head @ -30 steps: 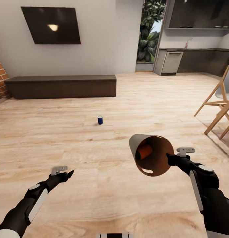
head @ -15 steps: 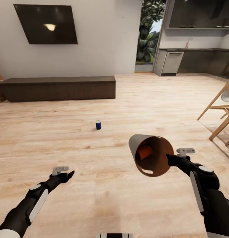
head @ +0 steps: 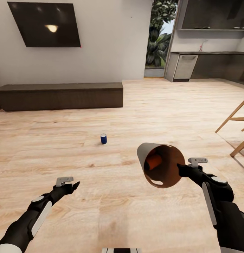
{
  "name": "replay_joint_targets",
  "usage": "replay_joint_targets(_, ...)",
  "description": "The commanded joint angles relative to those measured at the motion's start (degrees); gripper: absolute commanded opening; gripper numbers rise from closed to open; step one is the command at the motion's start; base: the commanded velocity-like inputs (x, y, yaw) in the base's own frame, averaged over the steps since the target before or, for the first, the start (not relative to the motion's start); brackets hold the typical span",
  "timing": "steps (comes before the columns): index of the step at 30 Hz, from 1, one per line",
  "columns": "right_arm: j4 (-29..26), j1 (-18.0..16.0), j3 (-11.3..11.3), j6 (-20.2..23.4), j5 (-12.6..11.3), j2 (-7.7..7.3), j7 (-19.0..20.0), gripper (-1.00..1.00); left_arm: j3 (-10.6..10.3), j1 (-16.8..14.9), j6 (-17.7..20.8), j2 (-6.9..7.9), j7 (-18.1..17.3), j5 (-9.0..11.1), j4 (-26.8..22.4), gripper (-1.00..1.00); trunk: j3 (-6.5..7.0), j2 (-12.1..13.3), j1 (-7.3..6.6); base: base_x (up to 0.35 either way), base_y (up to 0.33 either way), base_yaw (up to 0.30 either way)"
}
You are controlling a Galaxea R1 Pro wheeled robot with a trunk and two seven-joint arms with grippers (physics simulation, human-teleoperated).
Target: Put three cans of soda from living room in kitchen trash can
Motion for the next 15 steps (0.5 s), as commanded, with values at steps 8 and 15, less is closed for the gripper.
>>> replay_joint_targets(8, -0.07, -0.03, 0.07, 0.10, -0.99, 0.11, 0.02, -1.00, 0.00, 0.00, -0.01, 0.00, 0.00, -0.01, 0.01, 1.00, 0.01, -0.01, -0.01, 0.327, 0.000, -0.003)
replay_joint_targets(15, -0.03, -0.03, 0.13, 0.10, -1.07, 0.18, 0.02, -1.00, 0.00, 0.00, -0.01, 0.00, 0.00, -0.02, 0.01, 1.00, 0.01, -0.01, -0.01, 0.327, 0.000, -0.110)
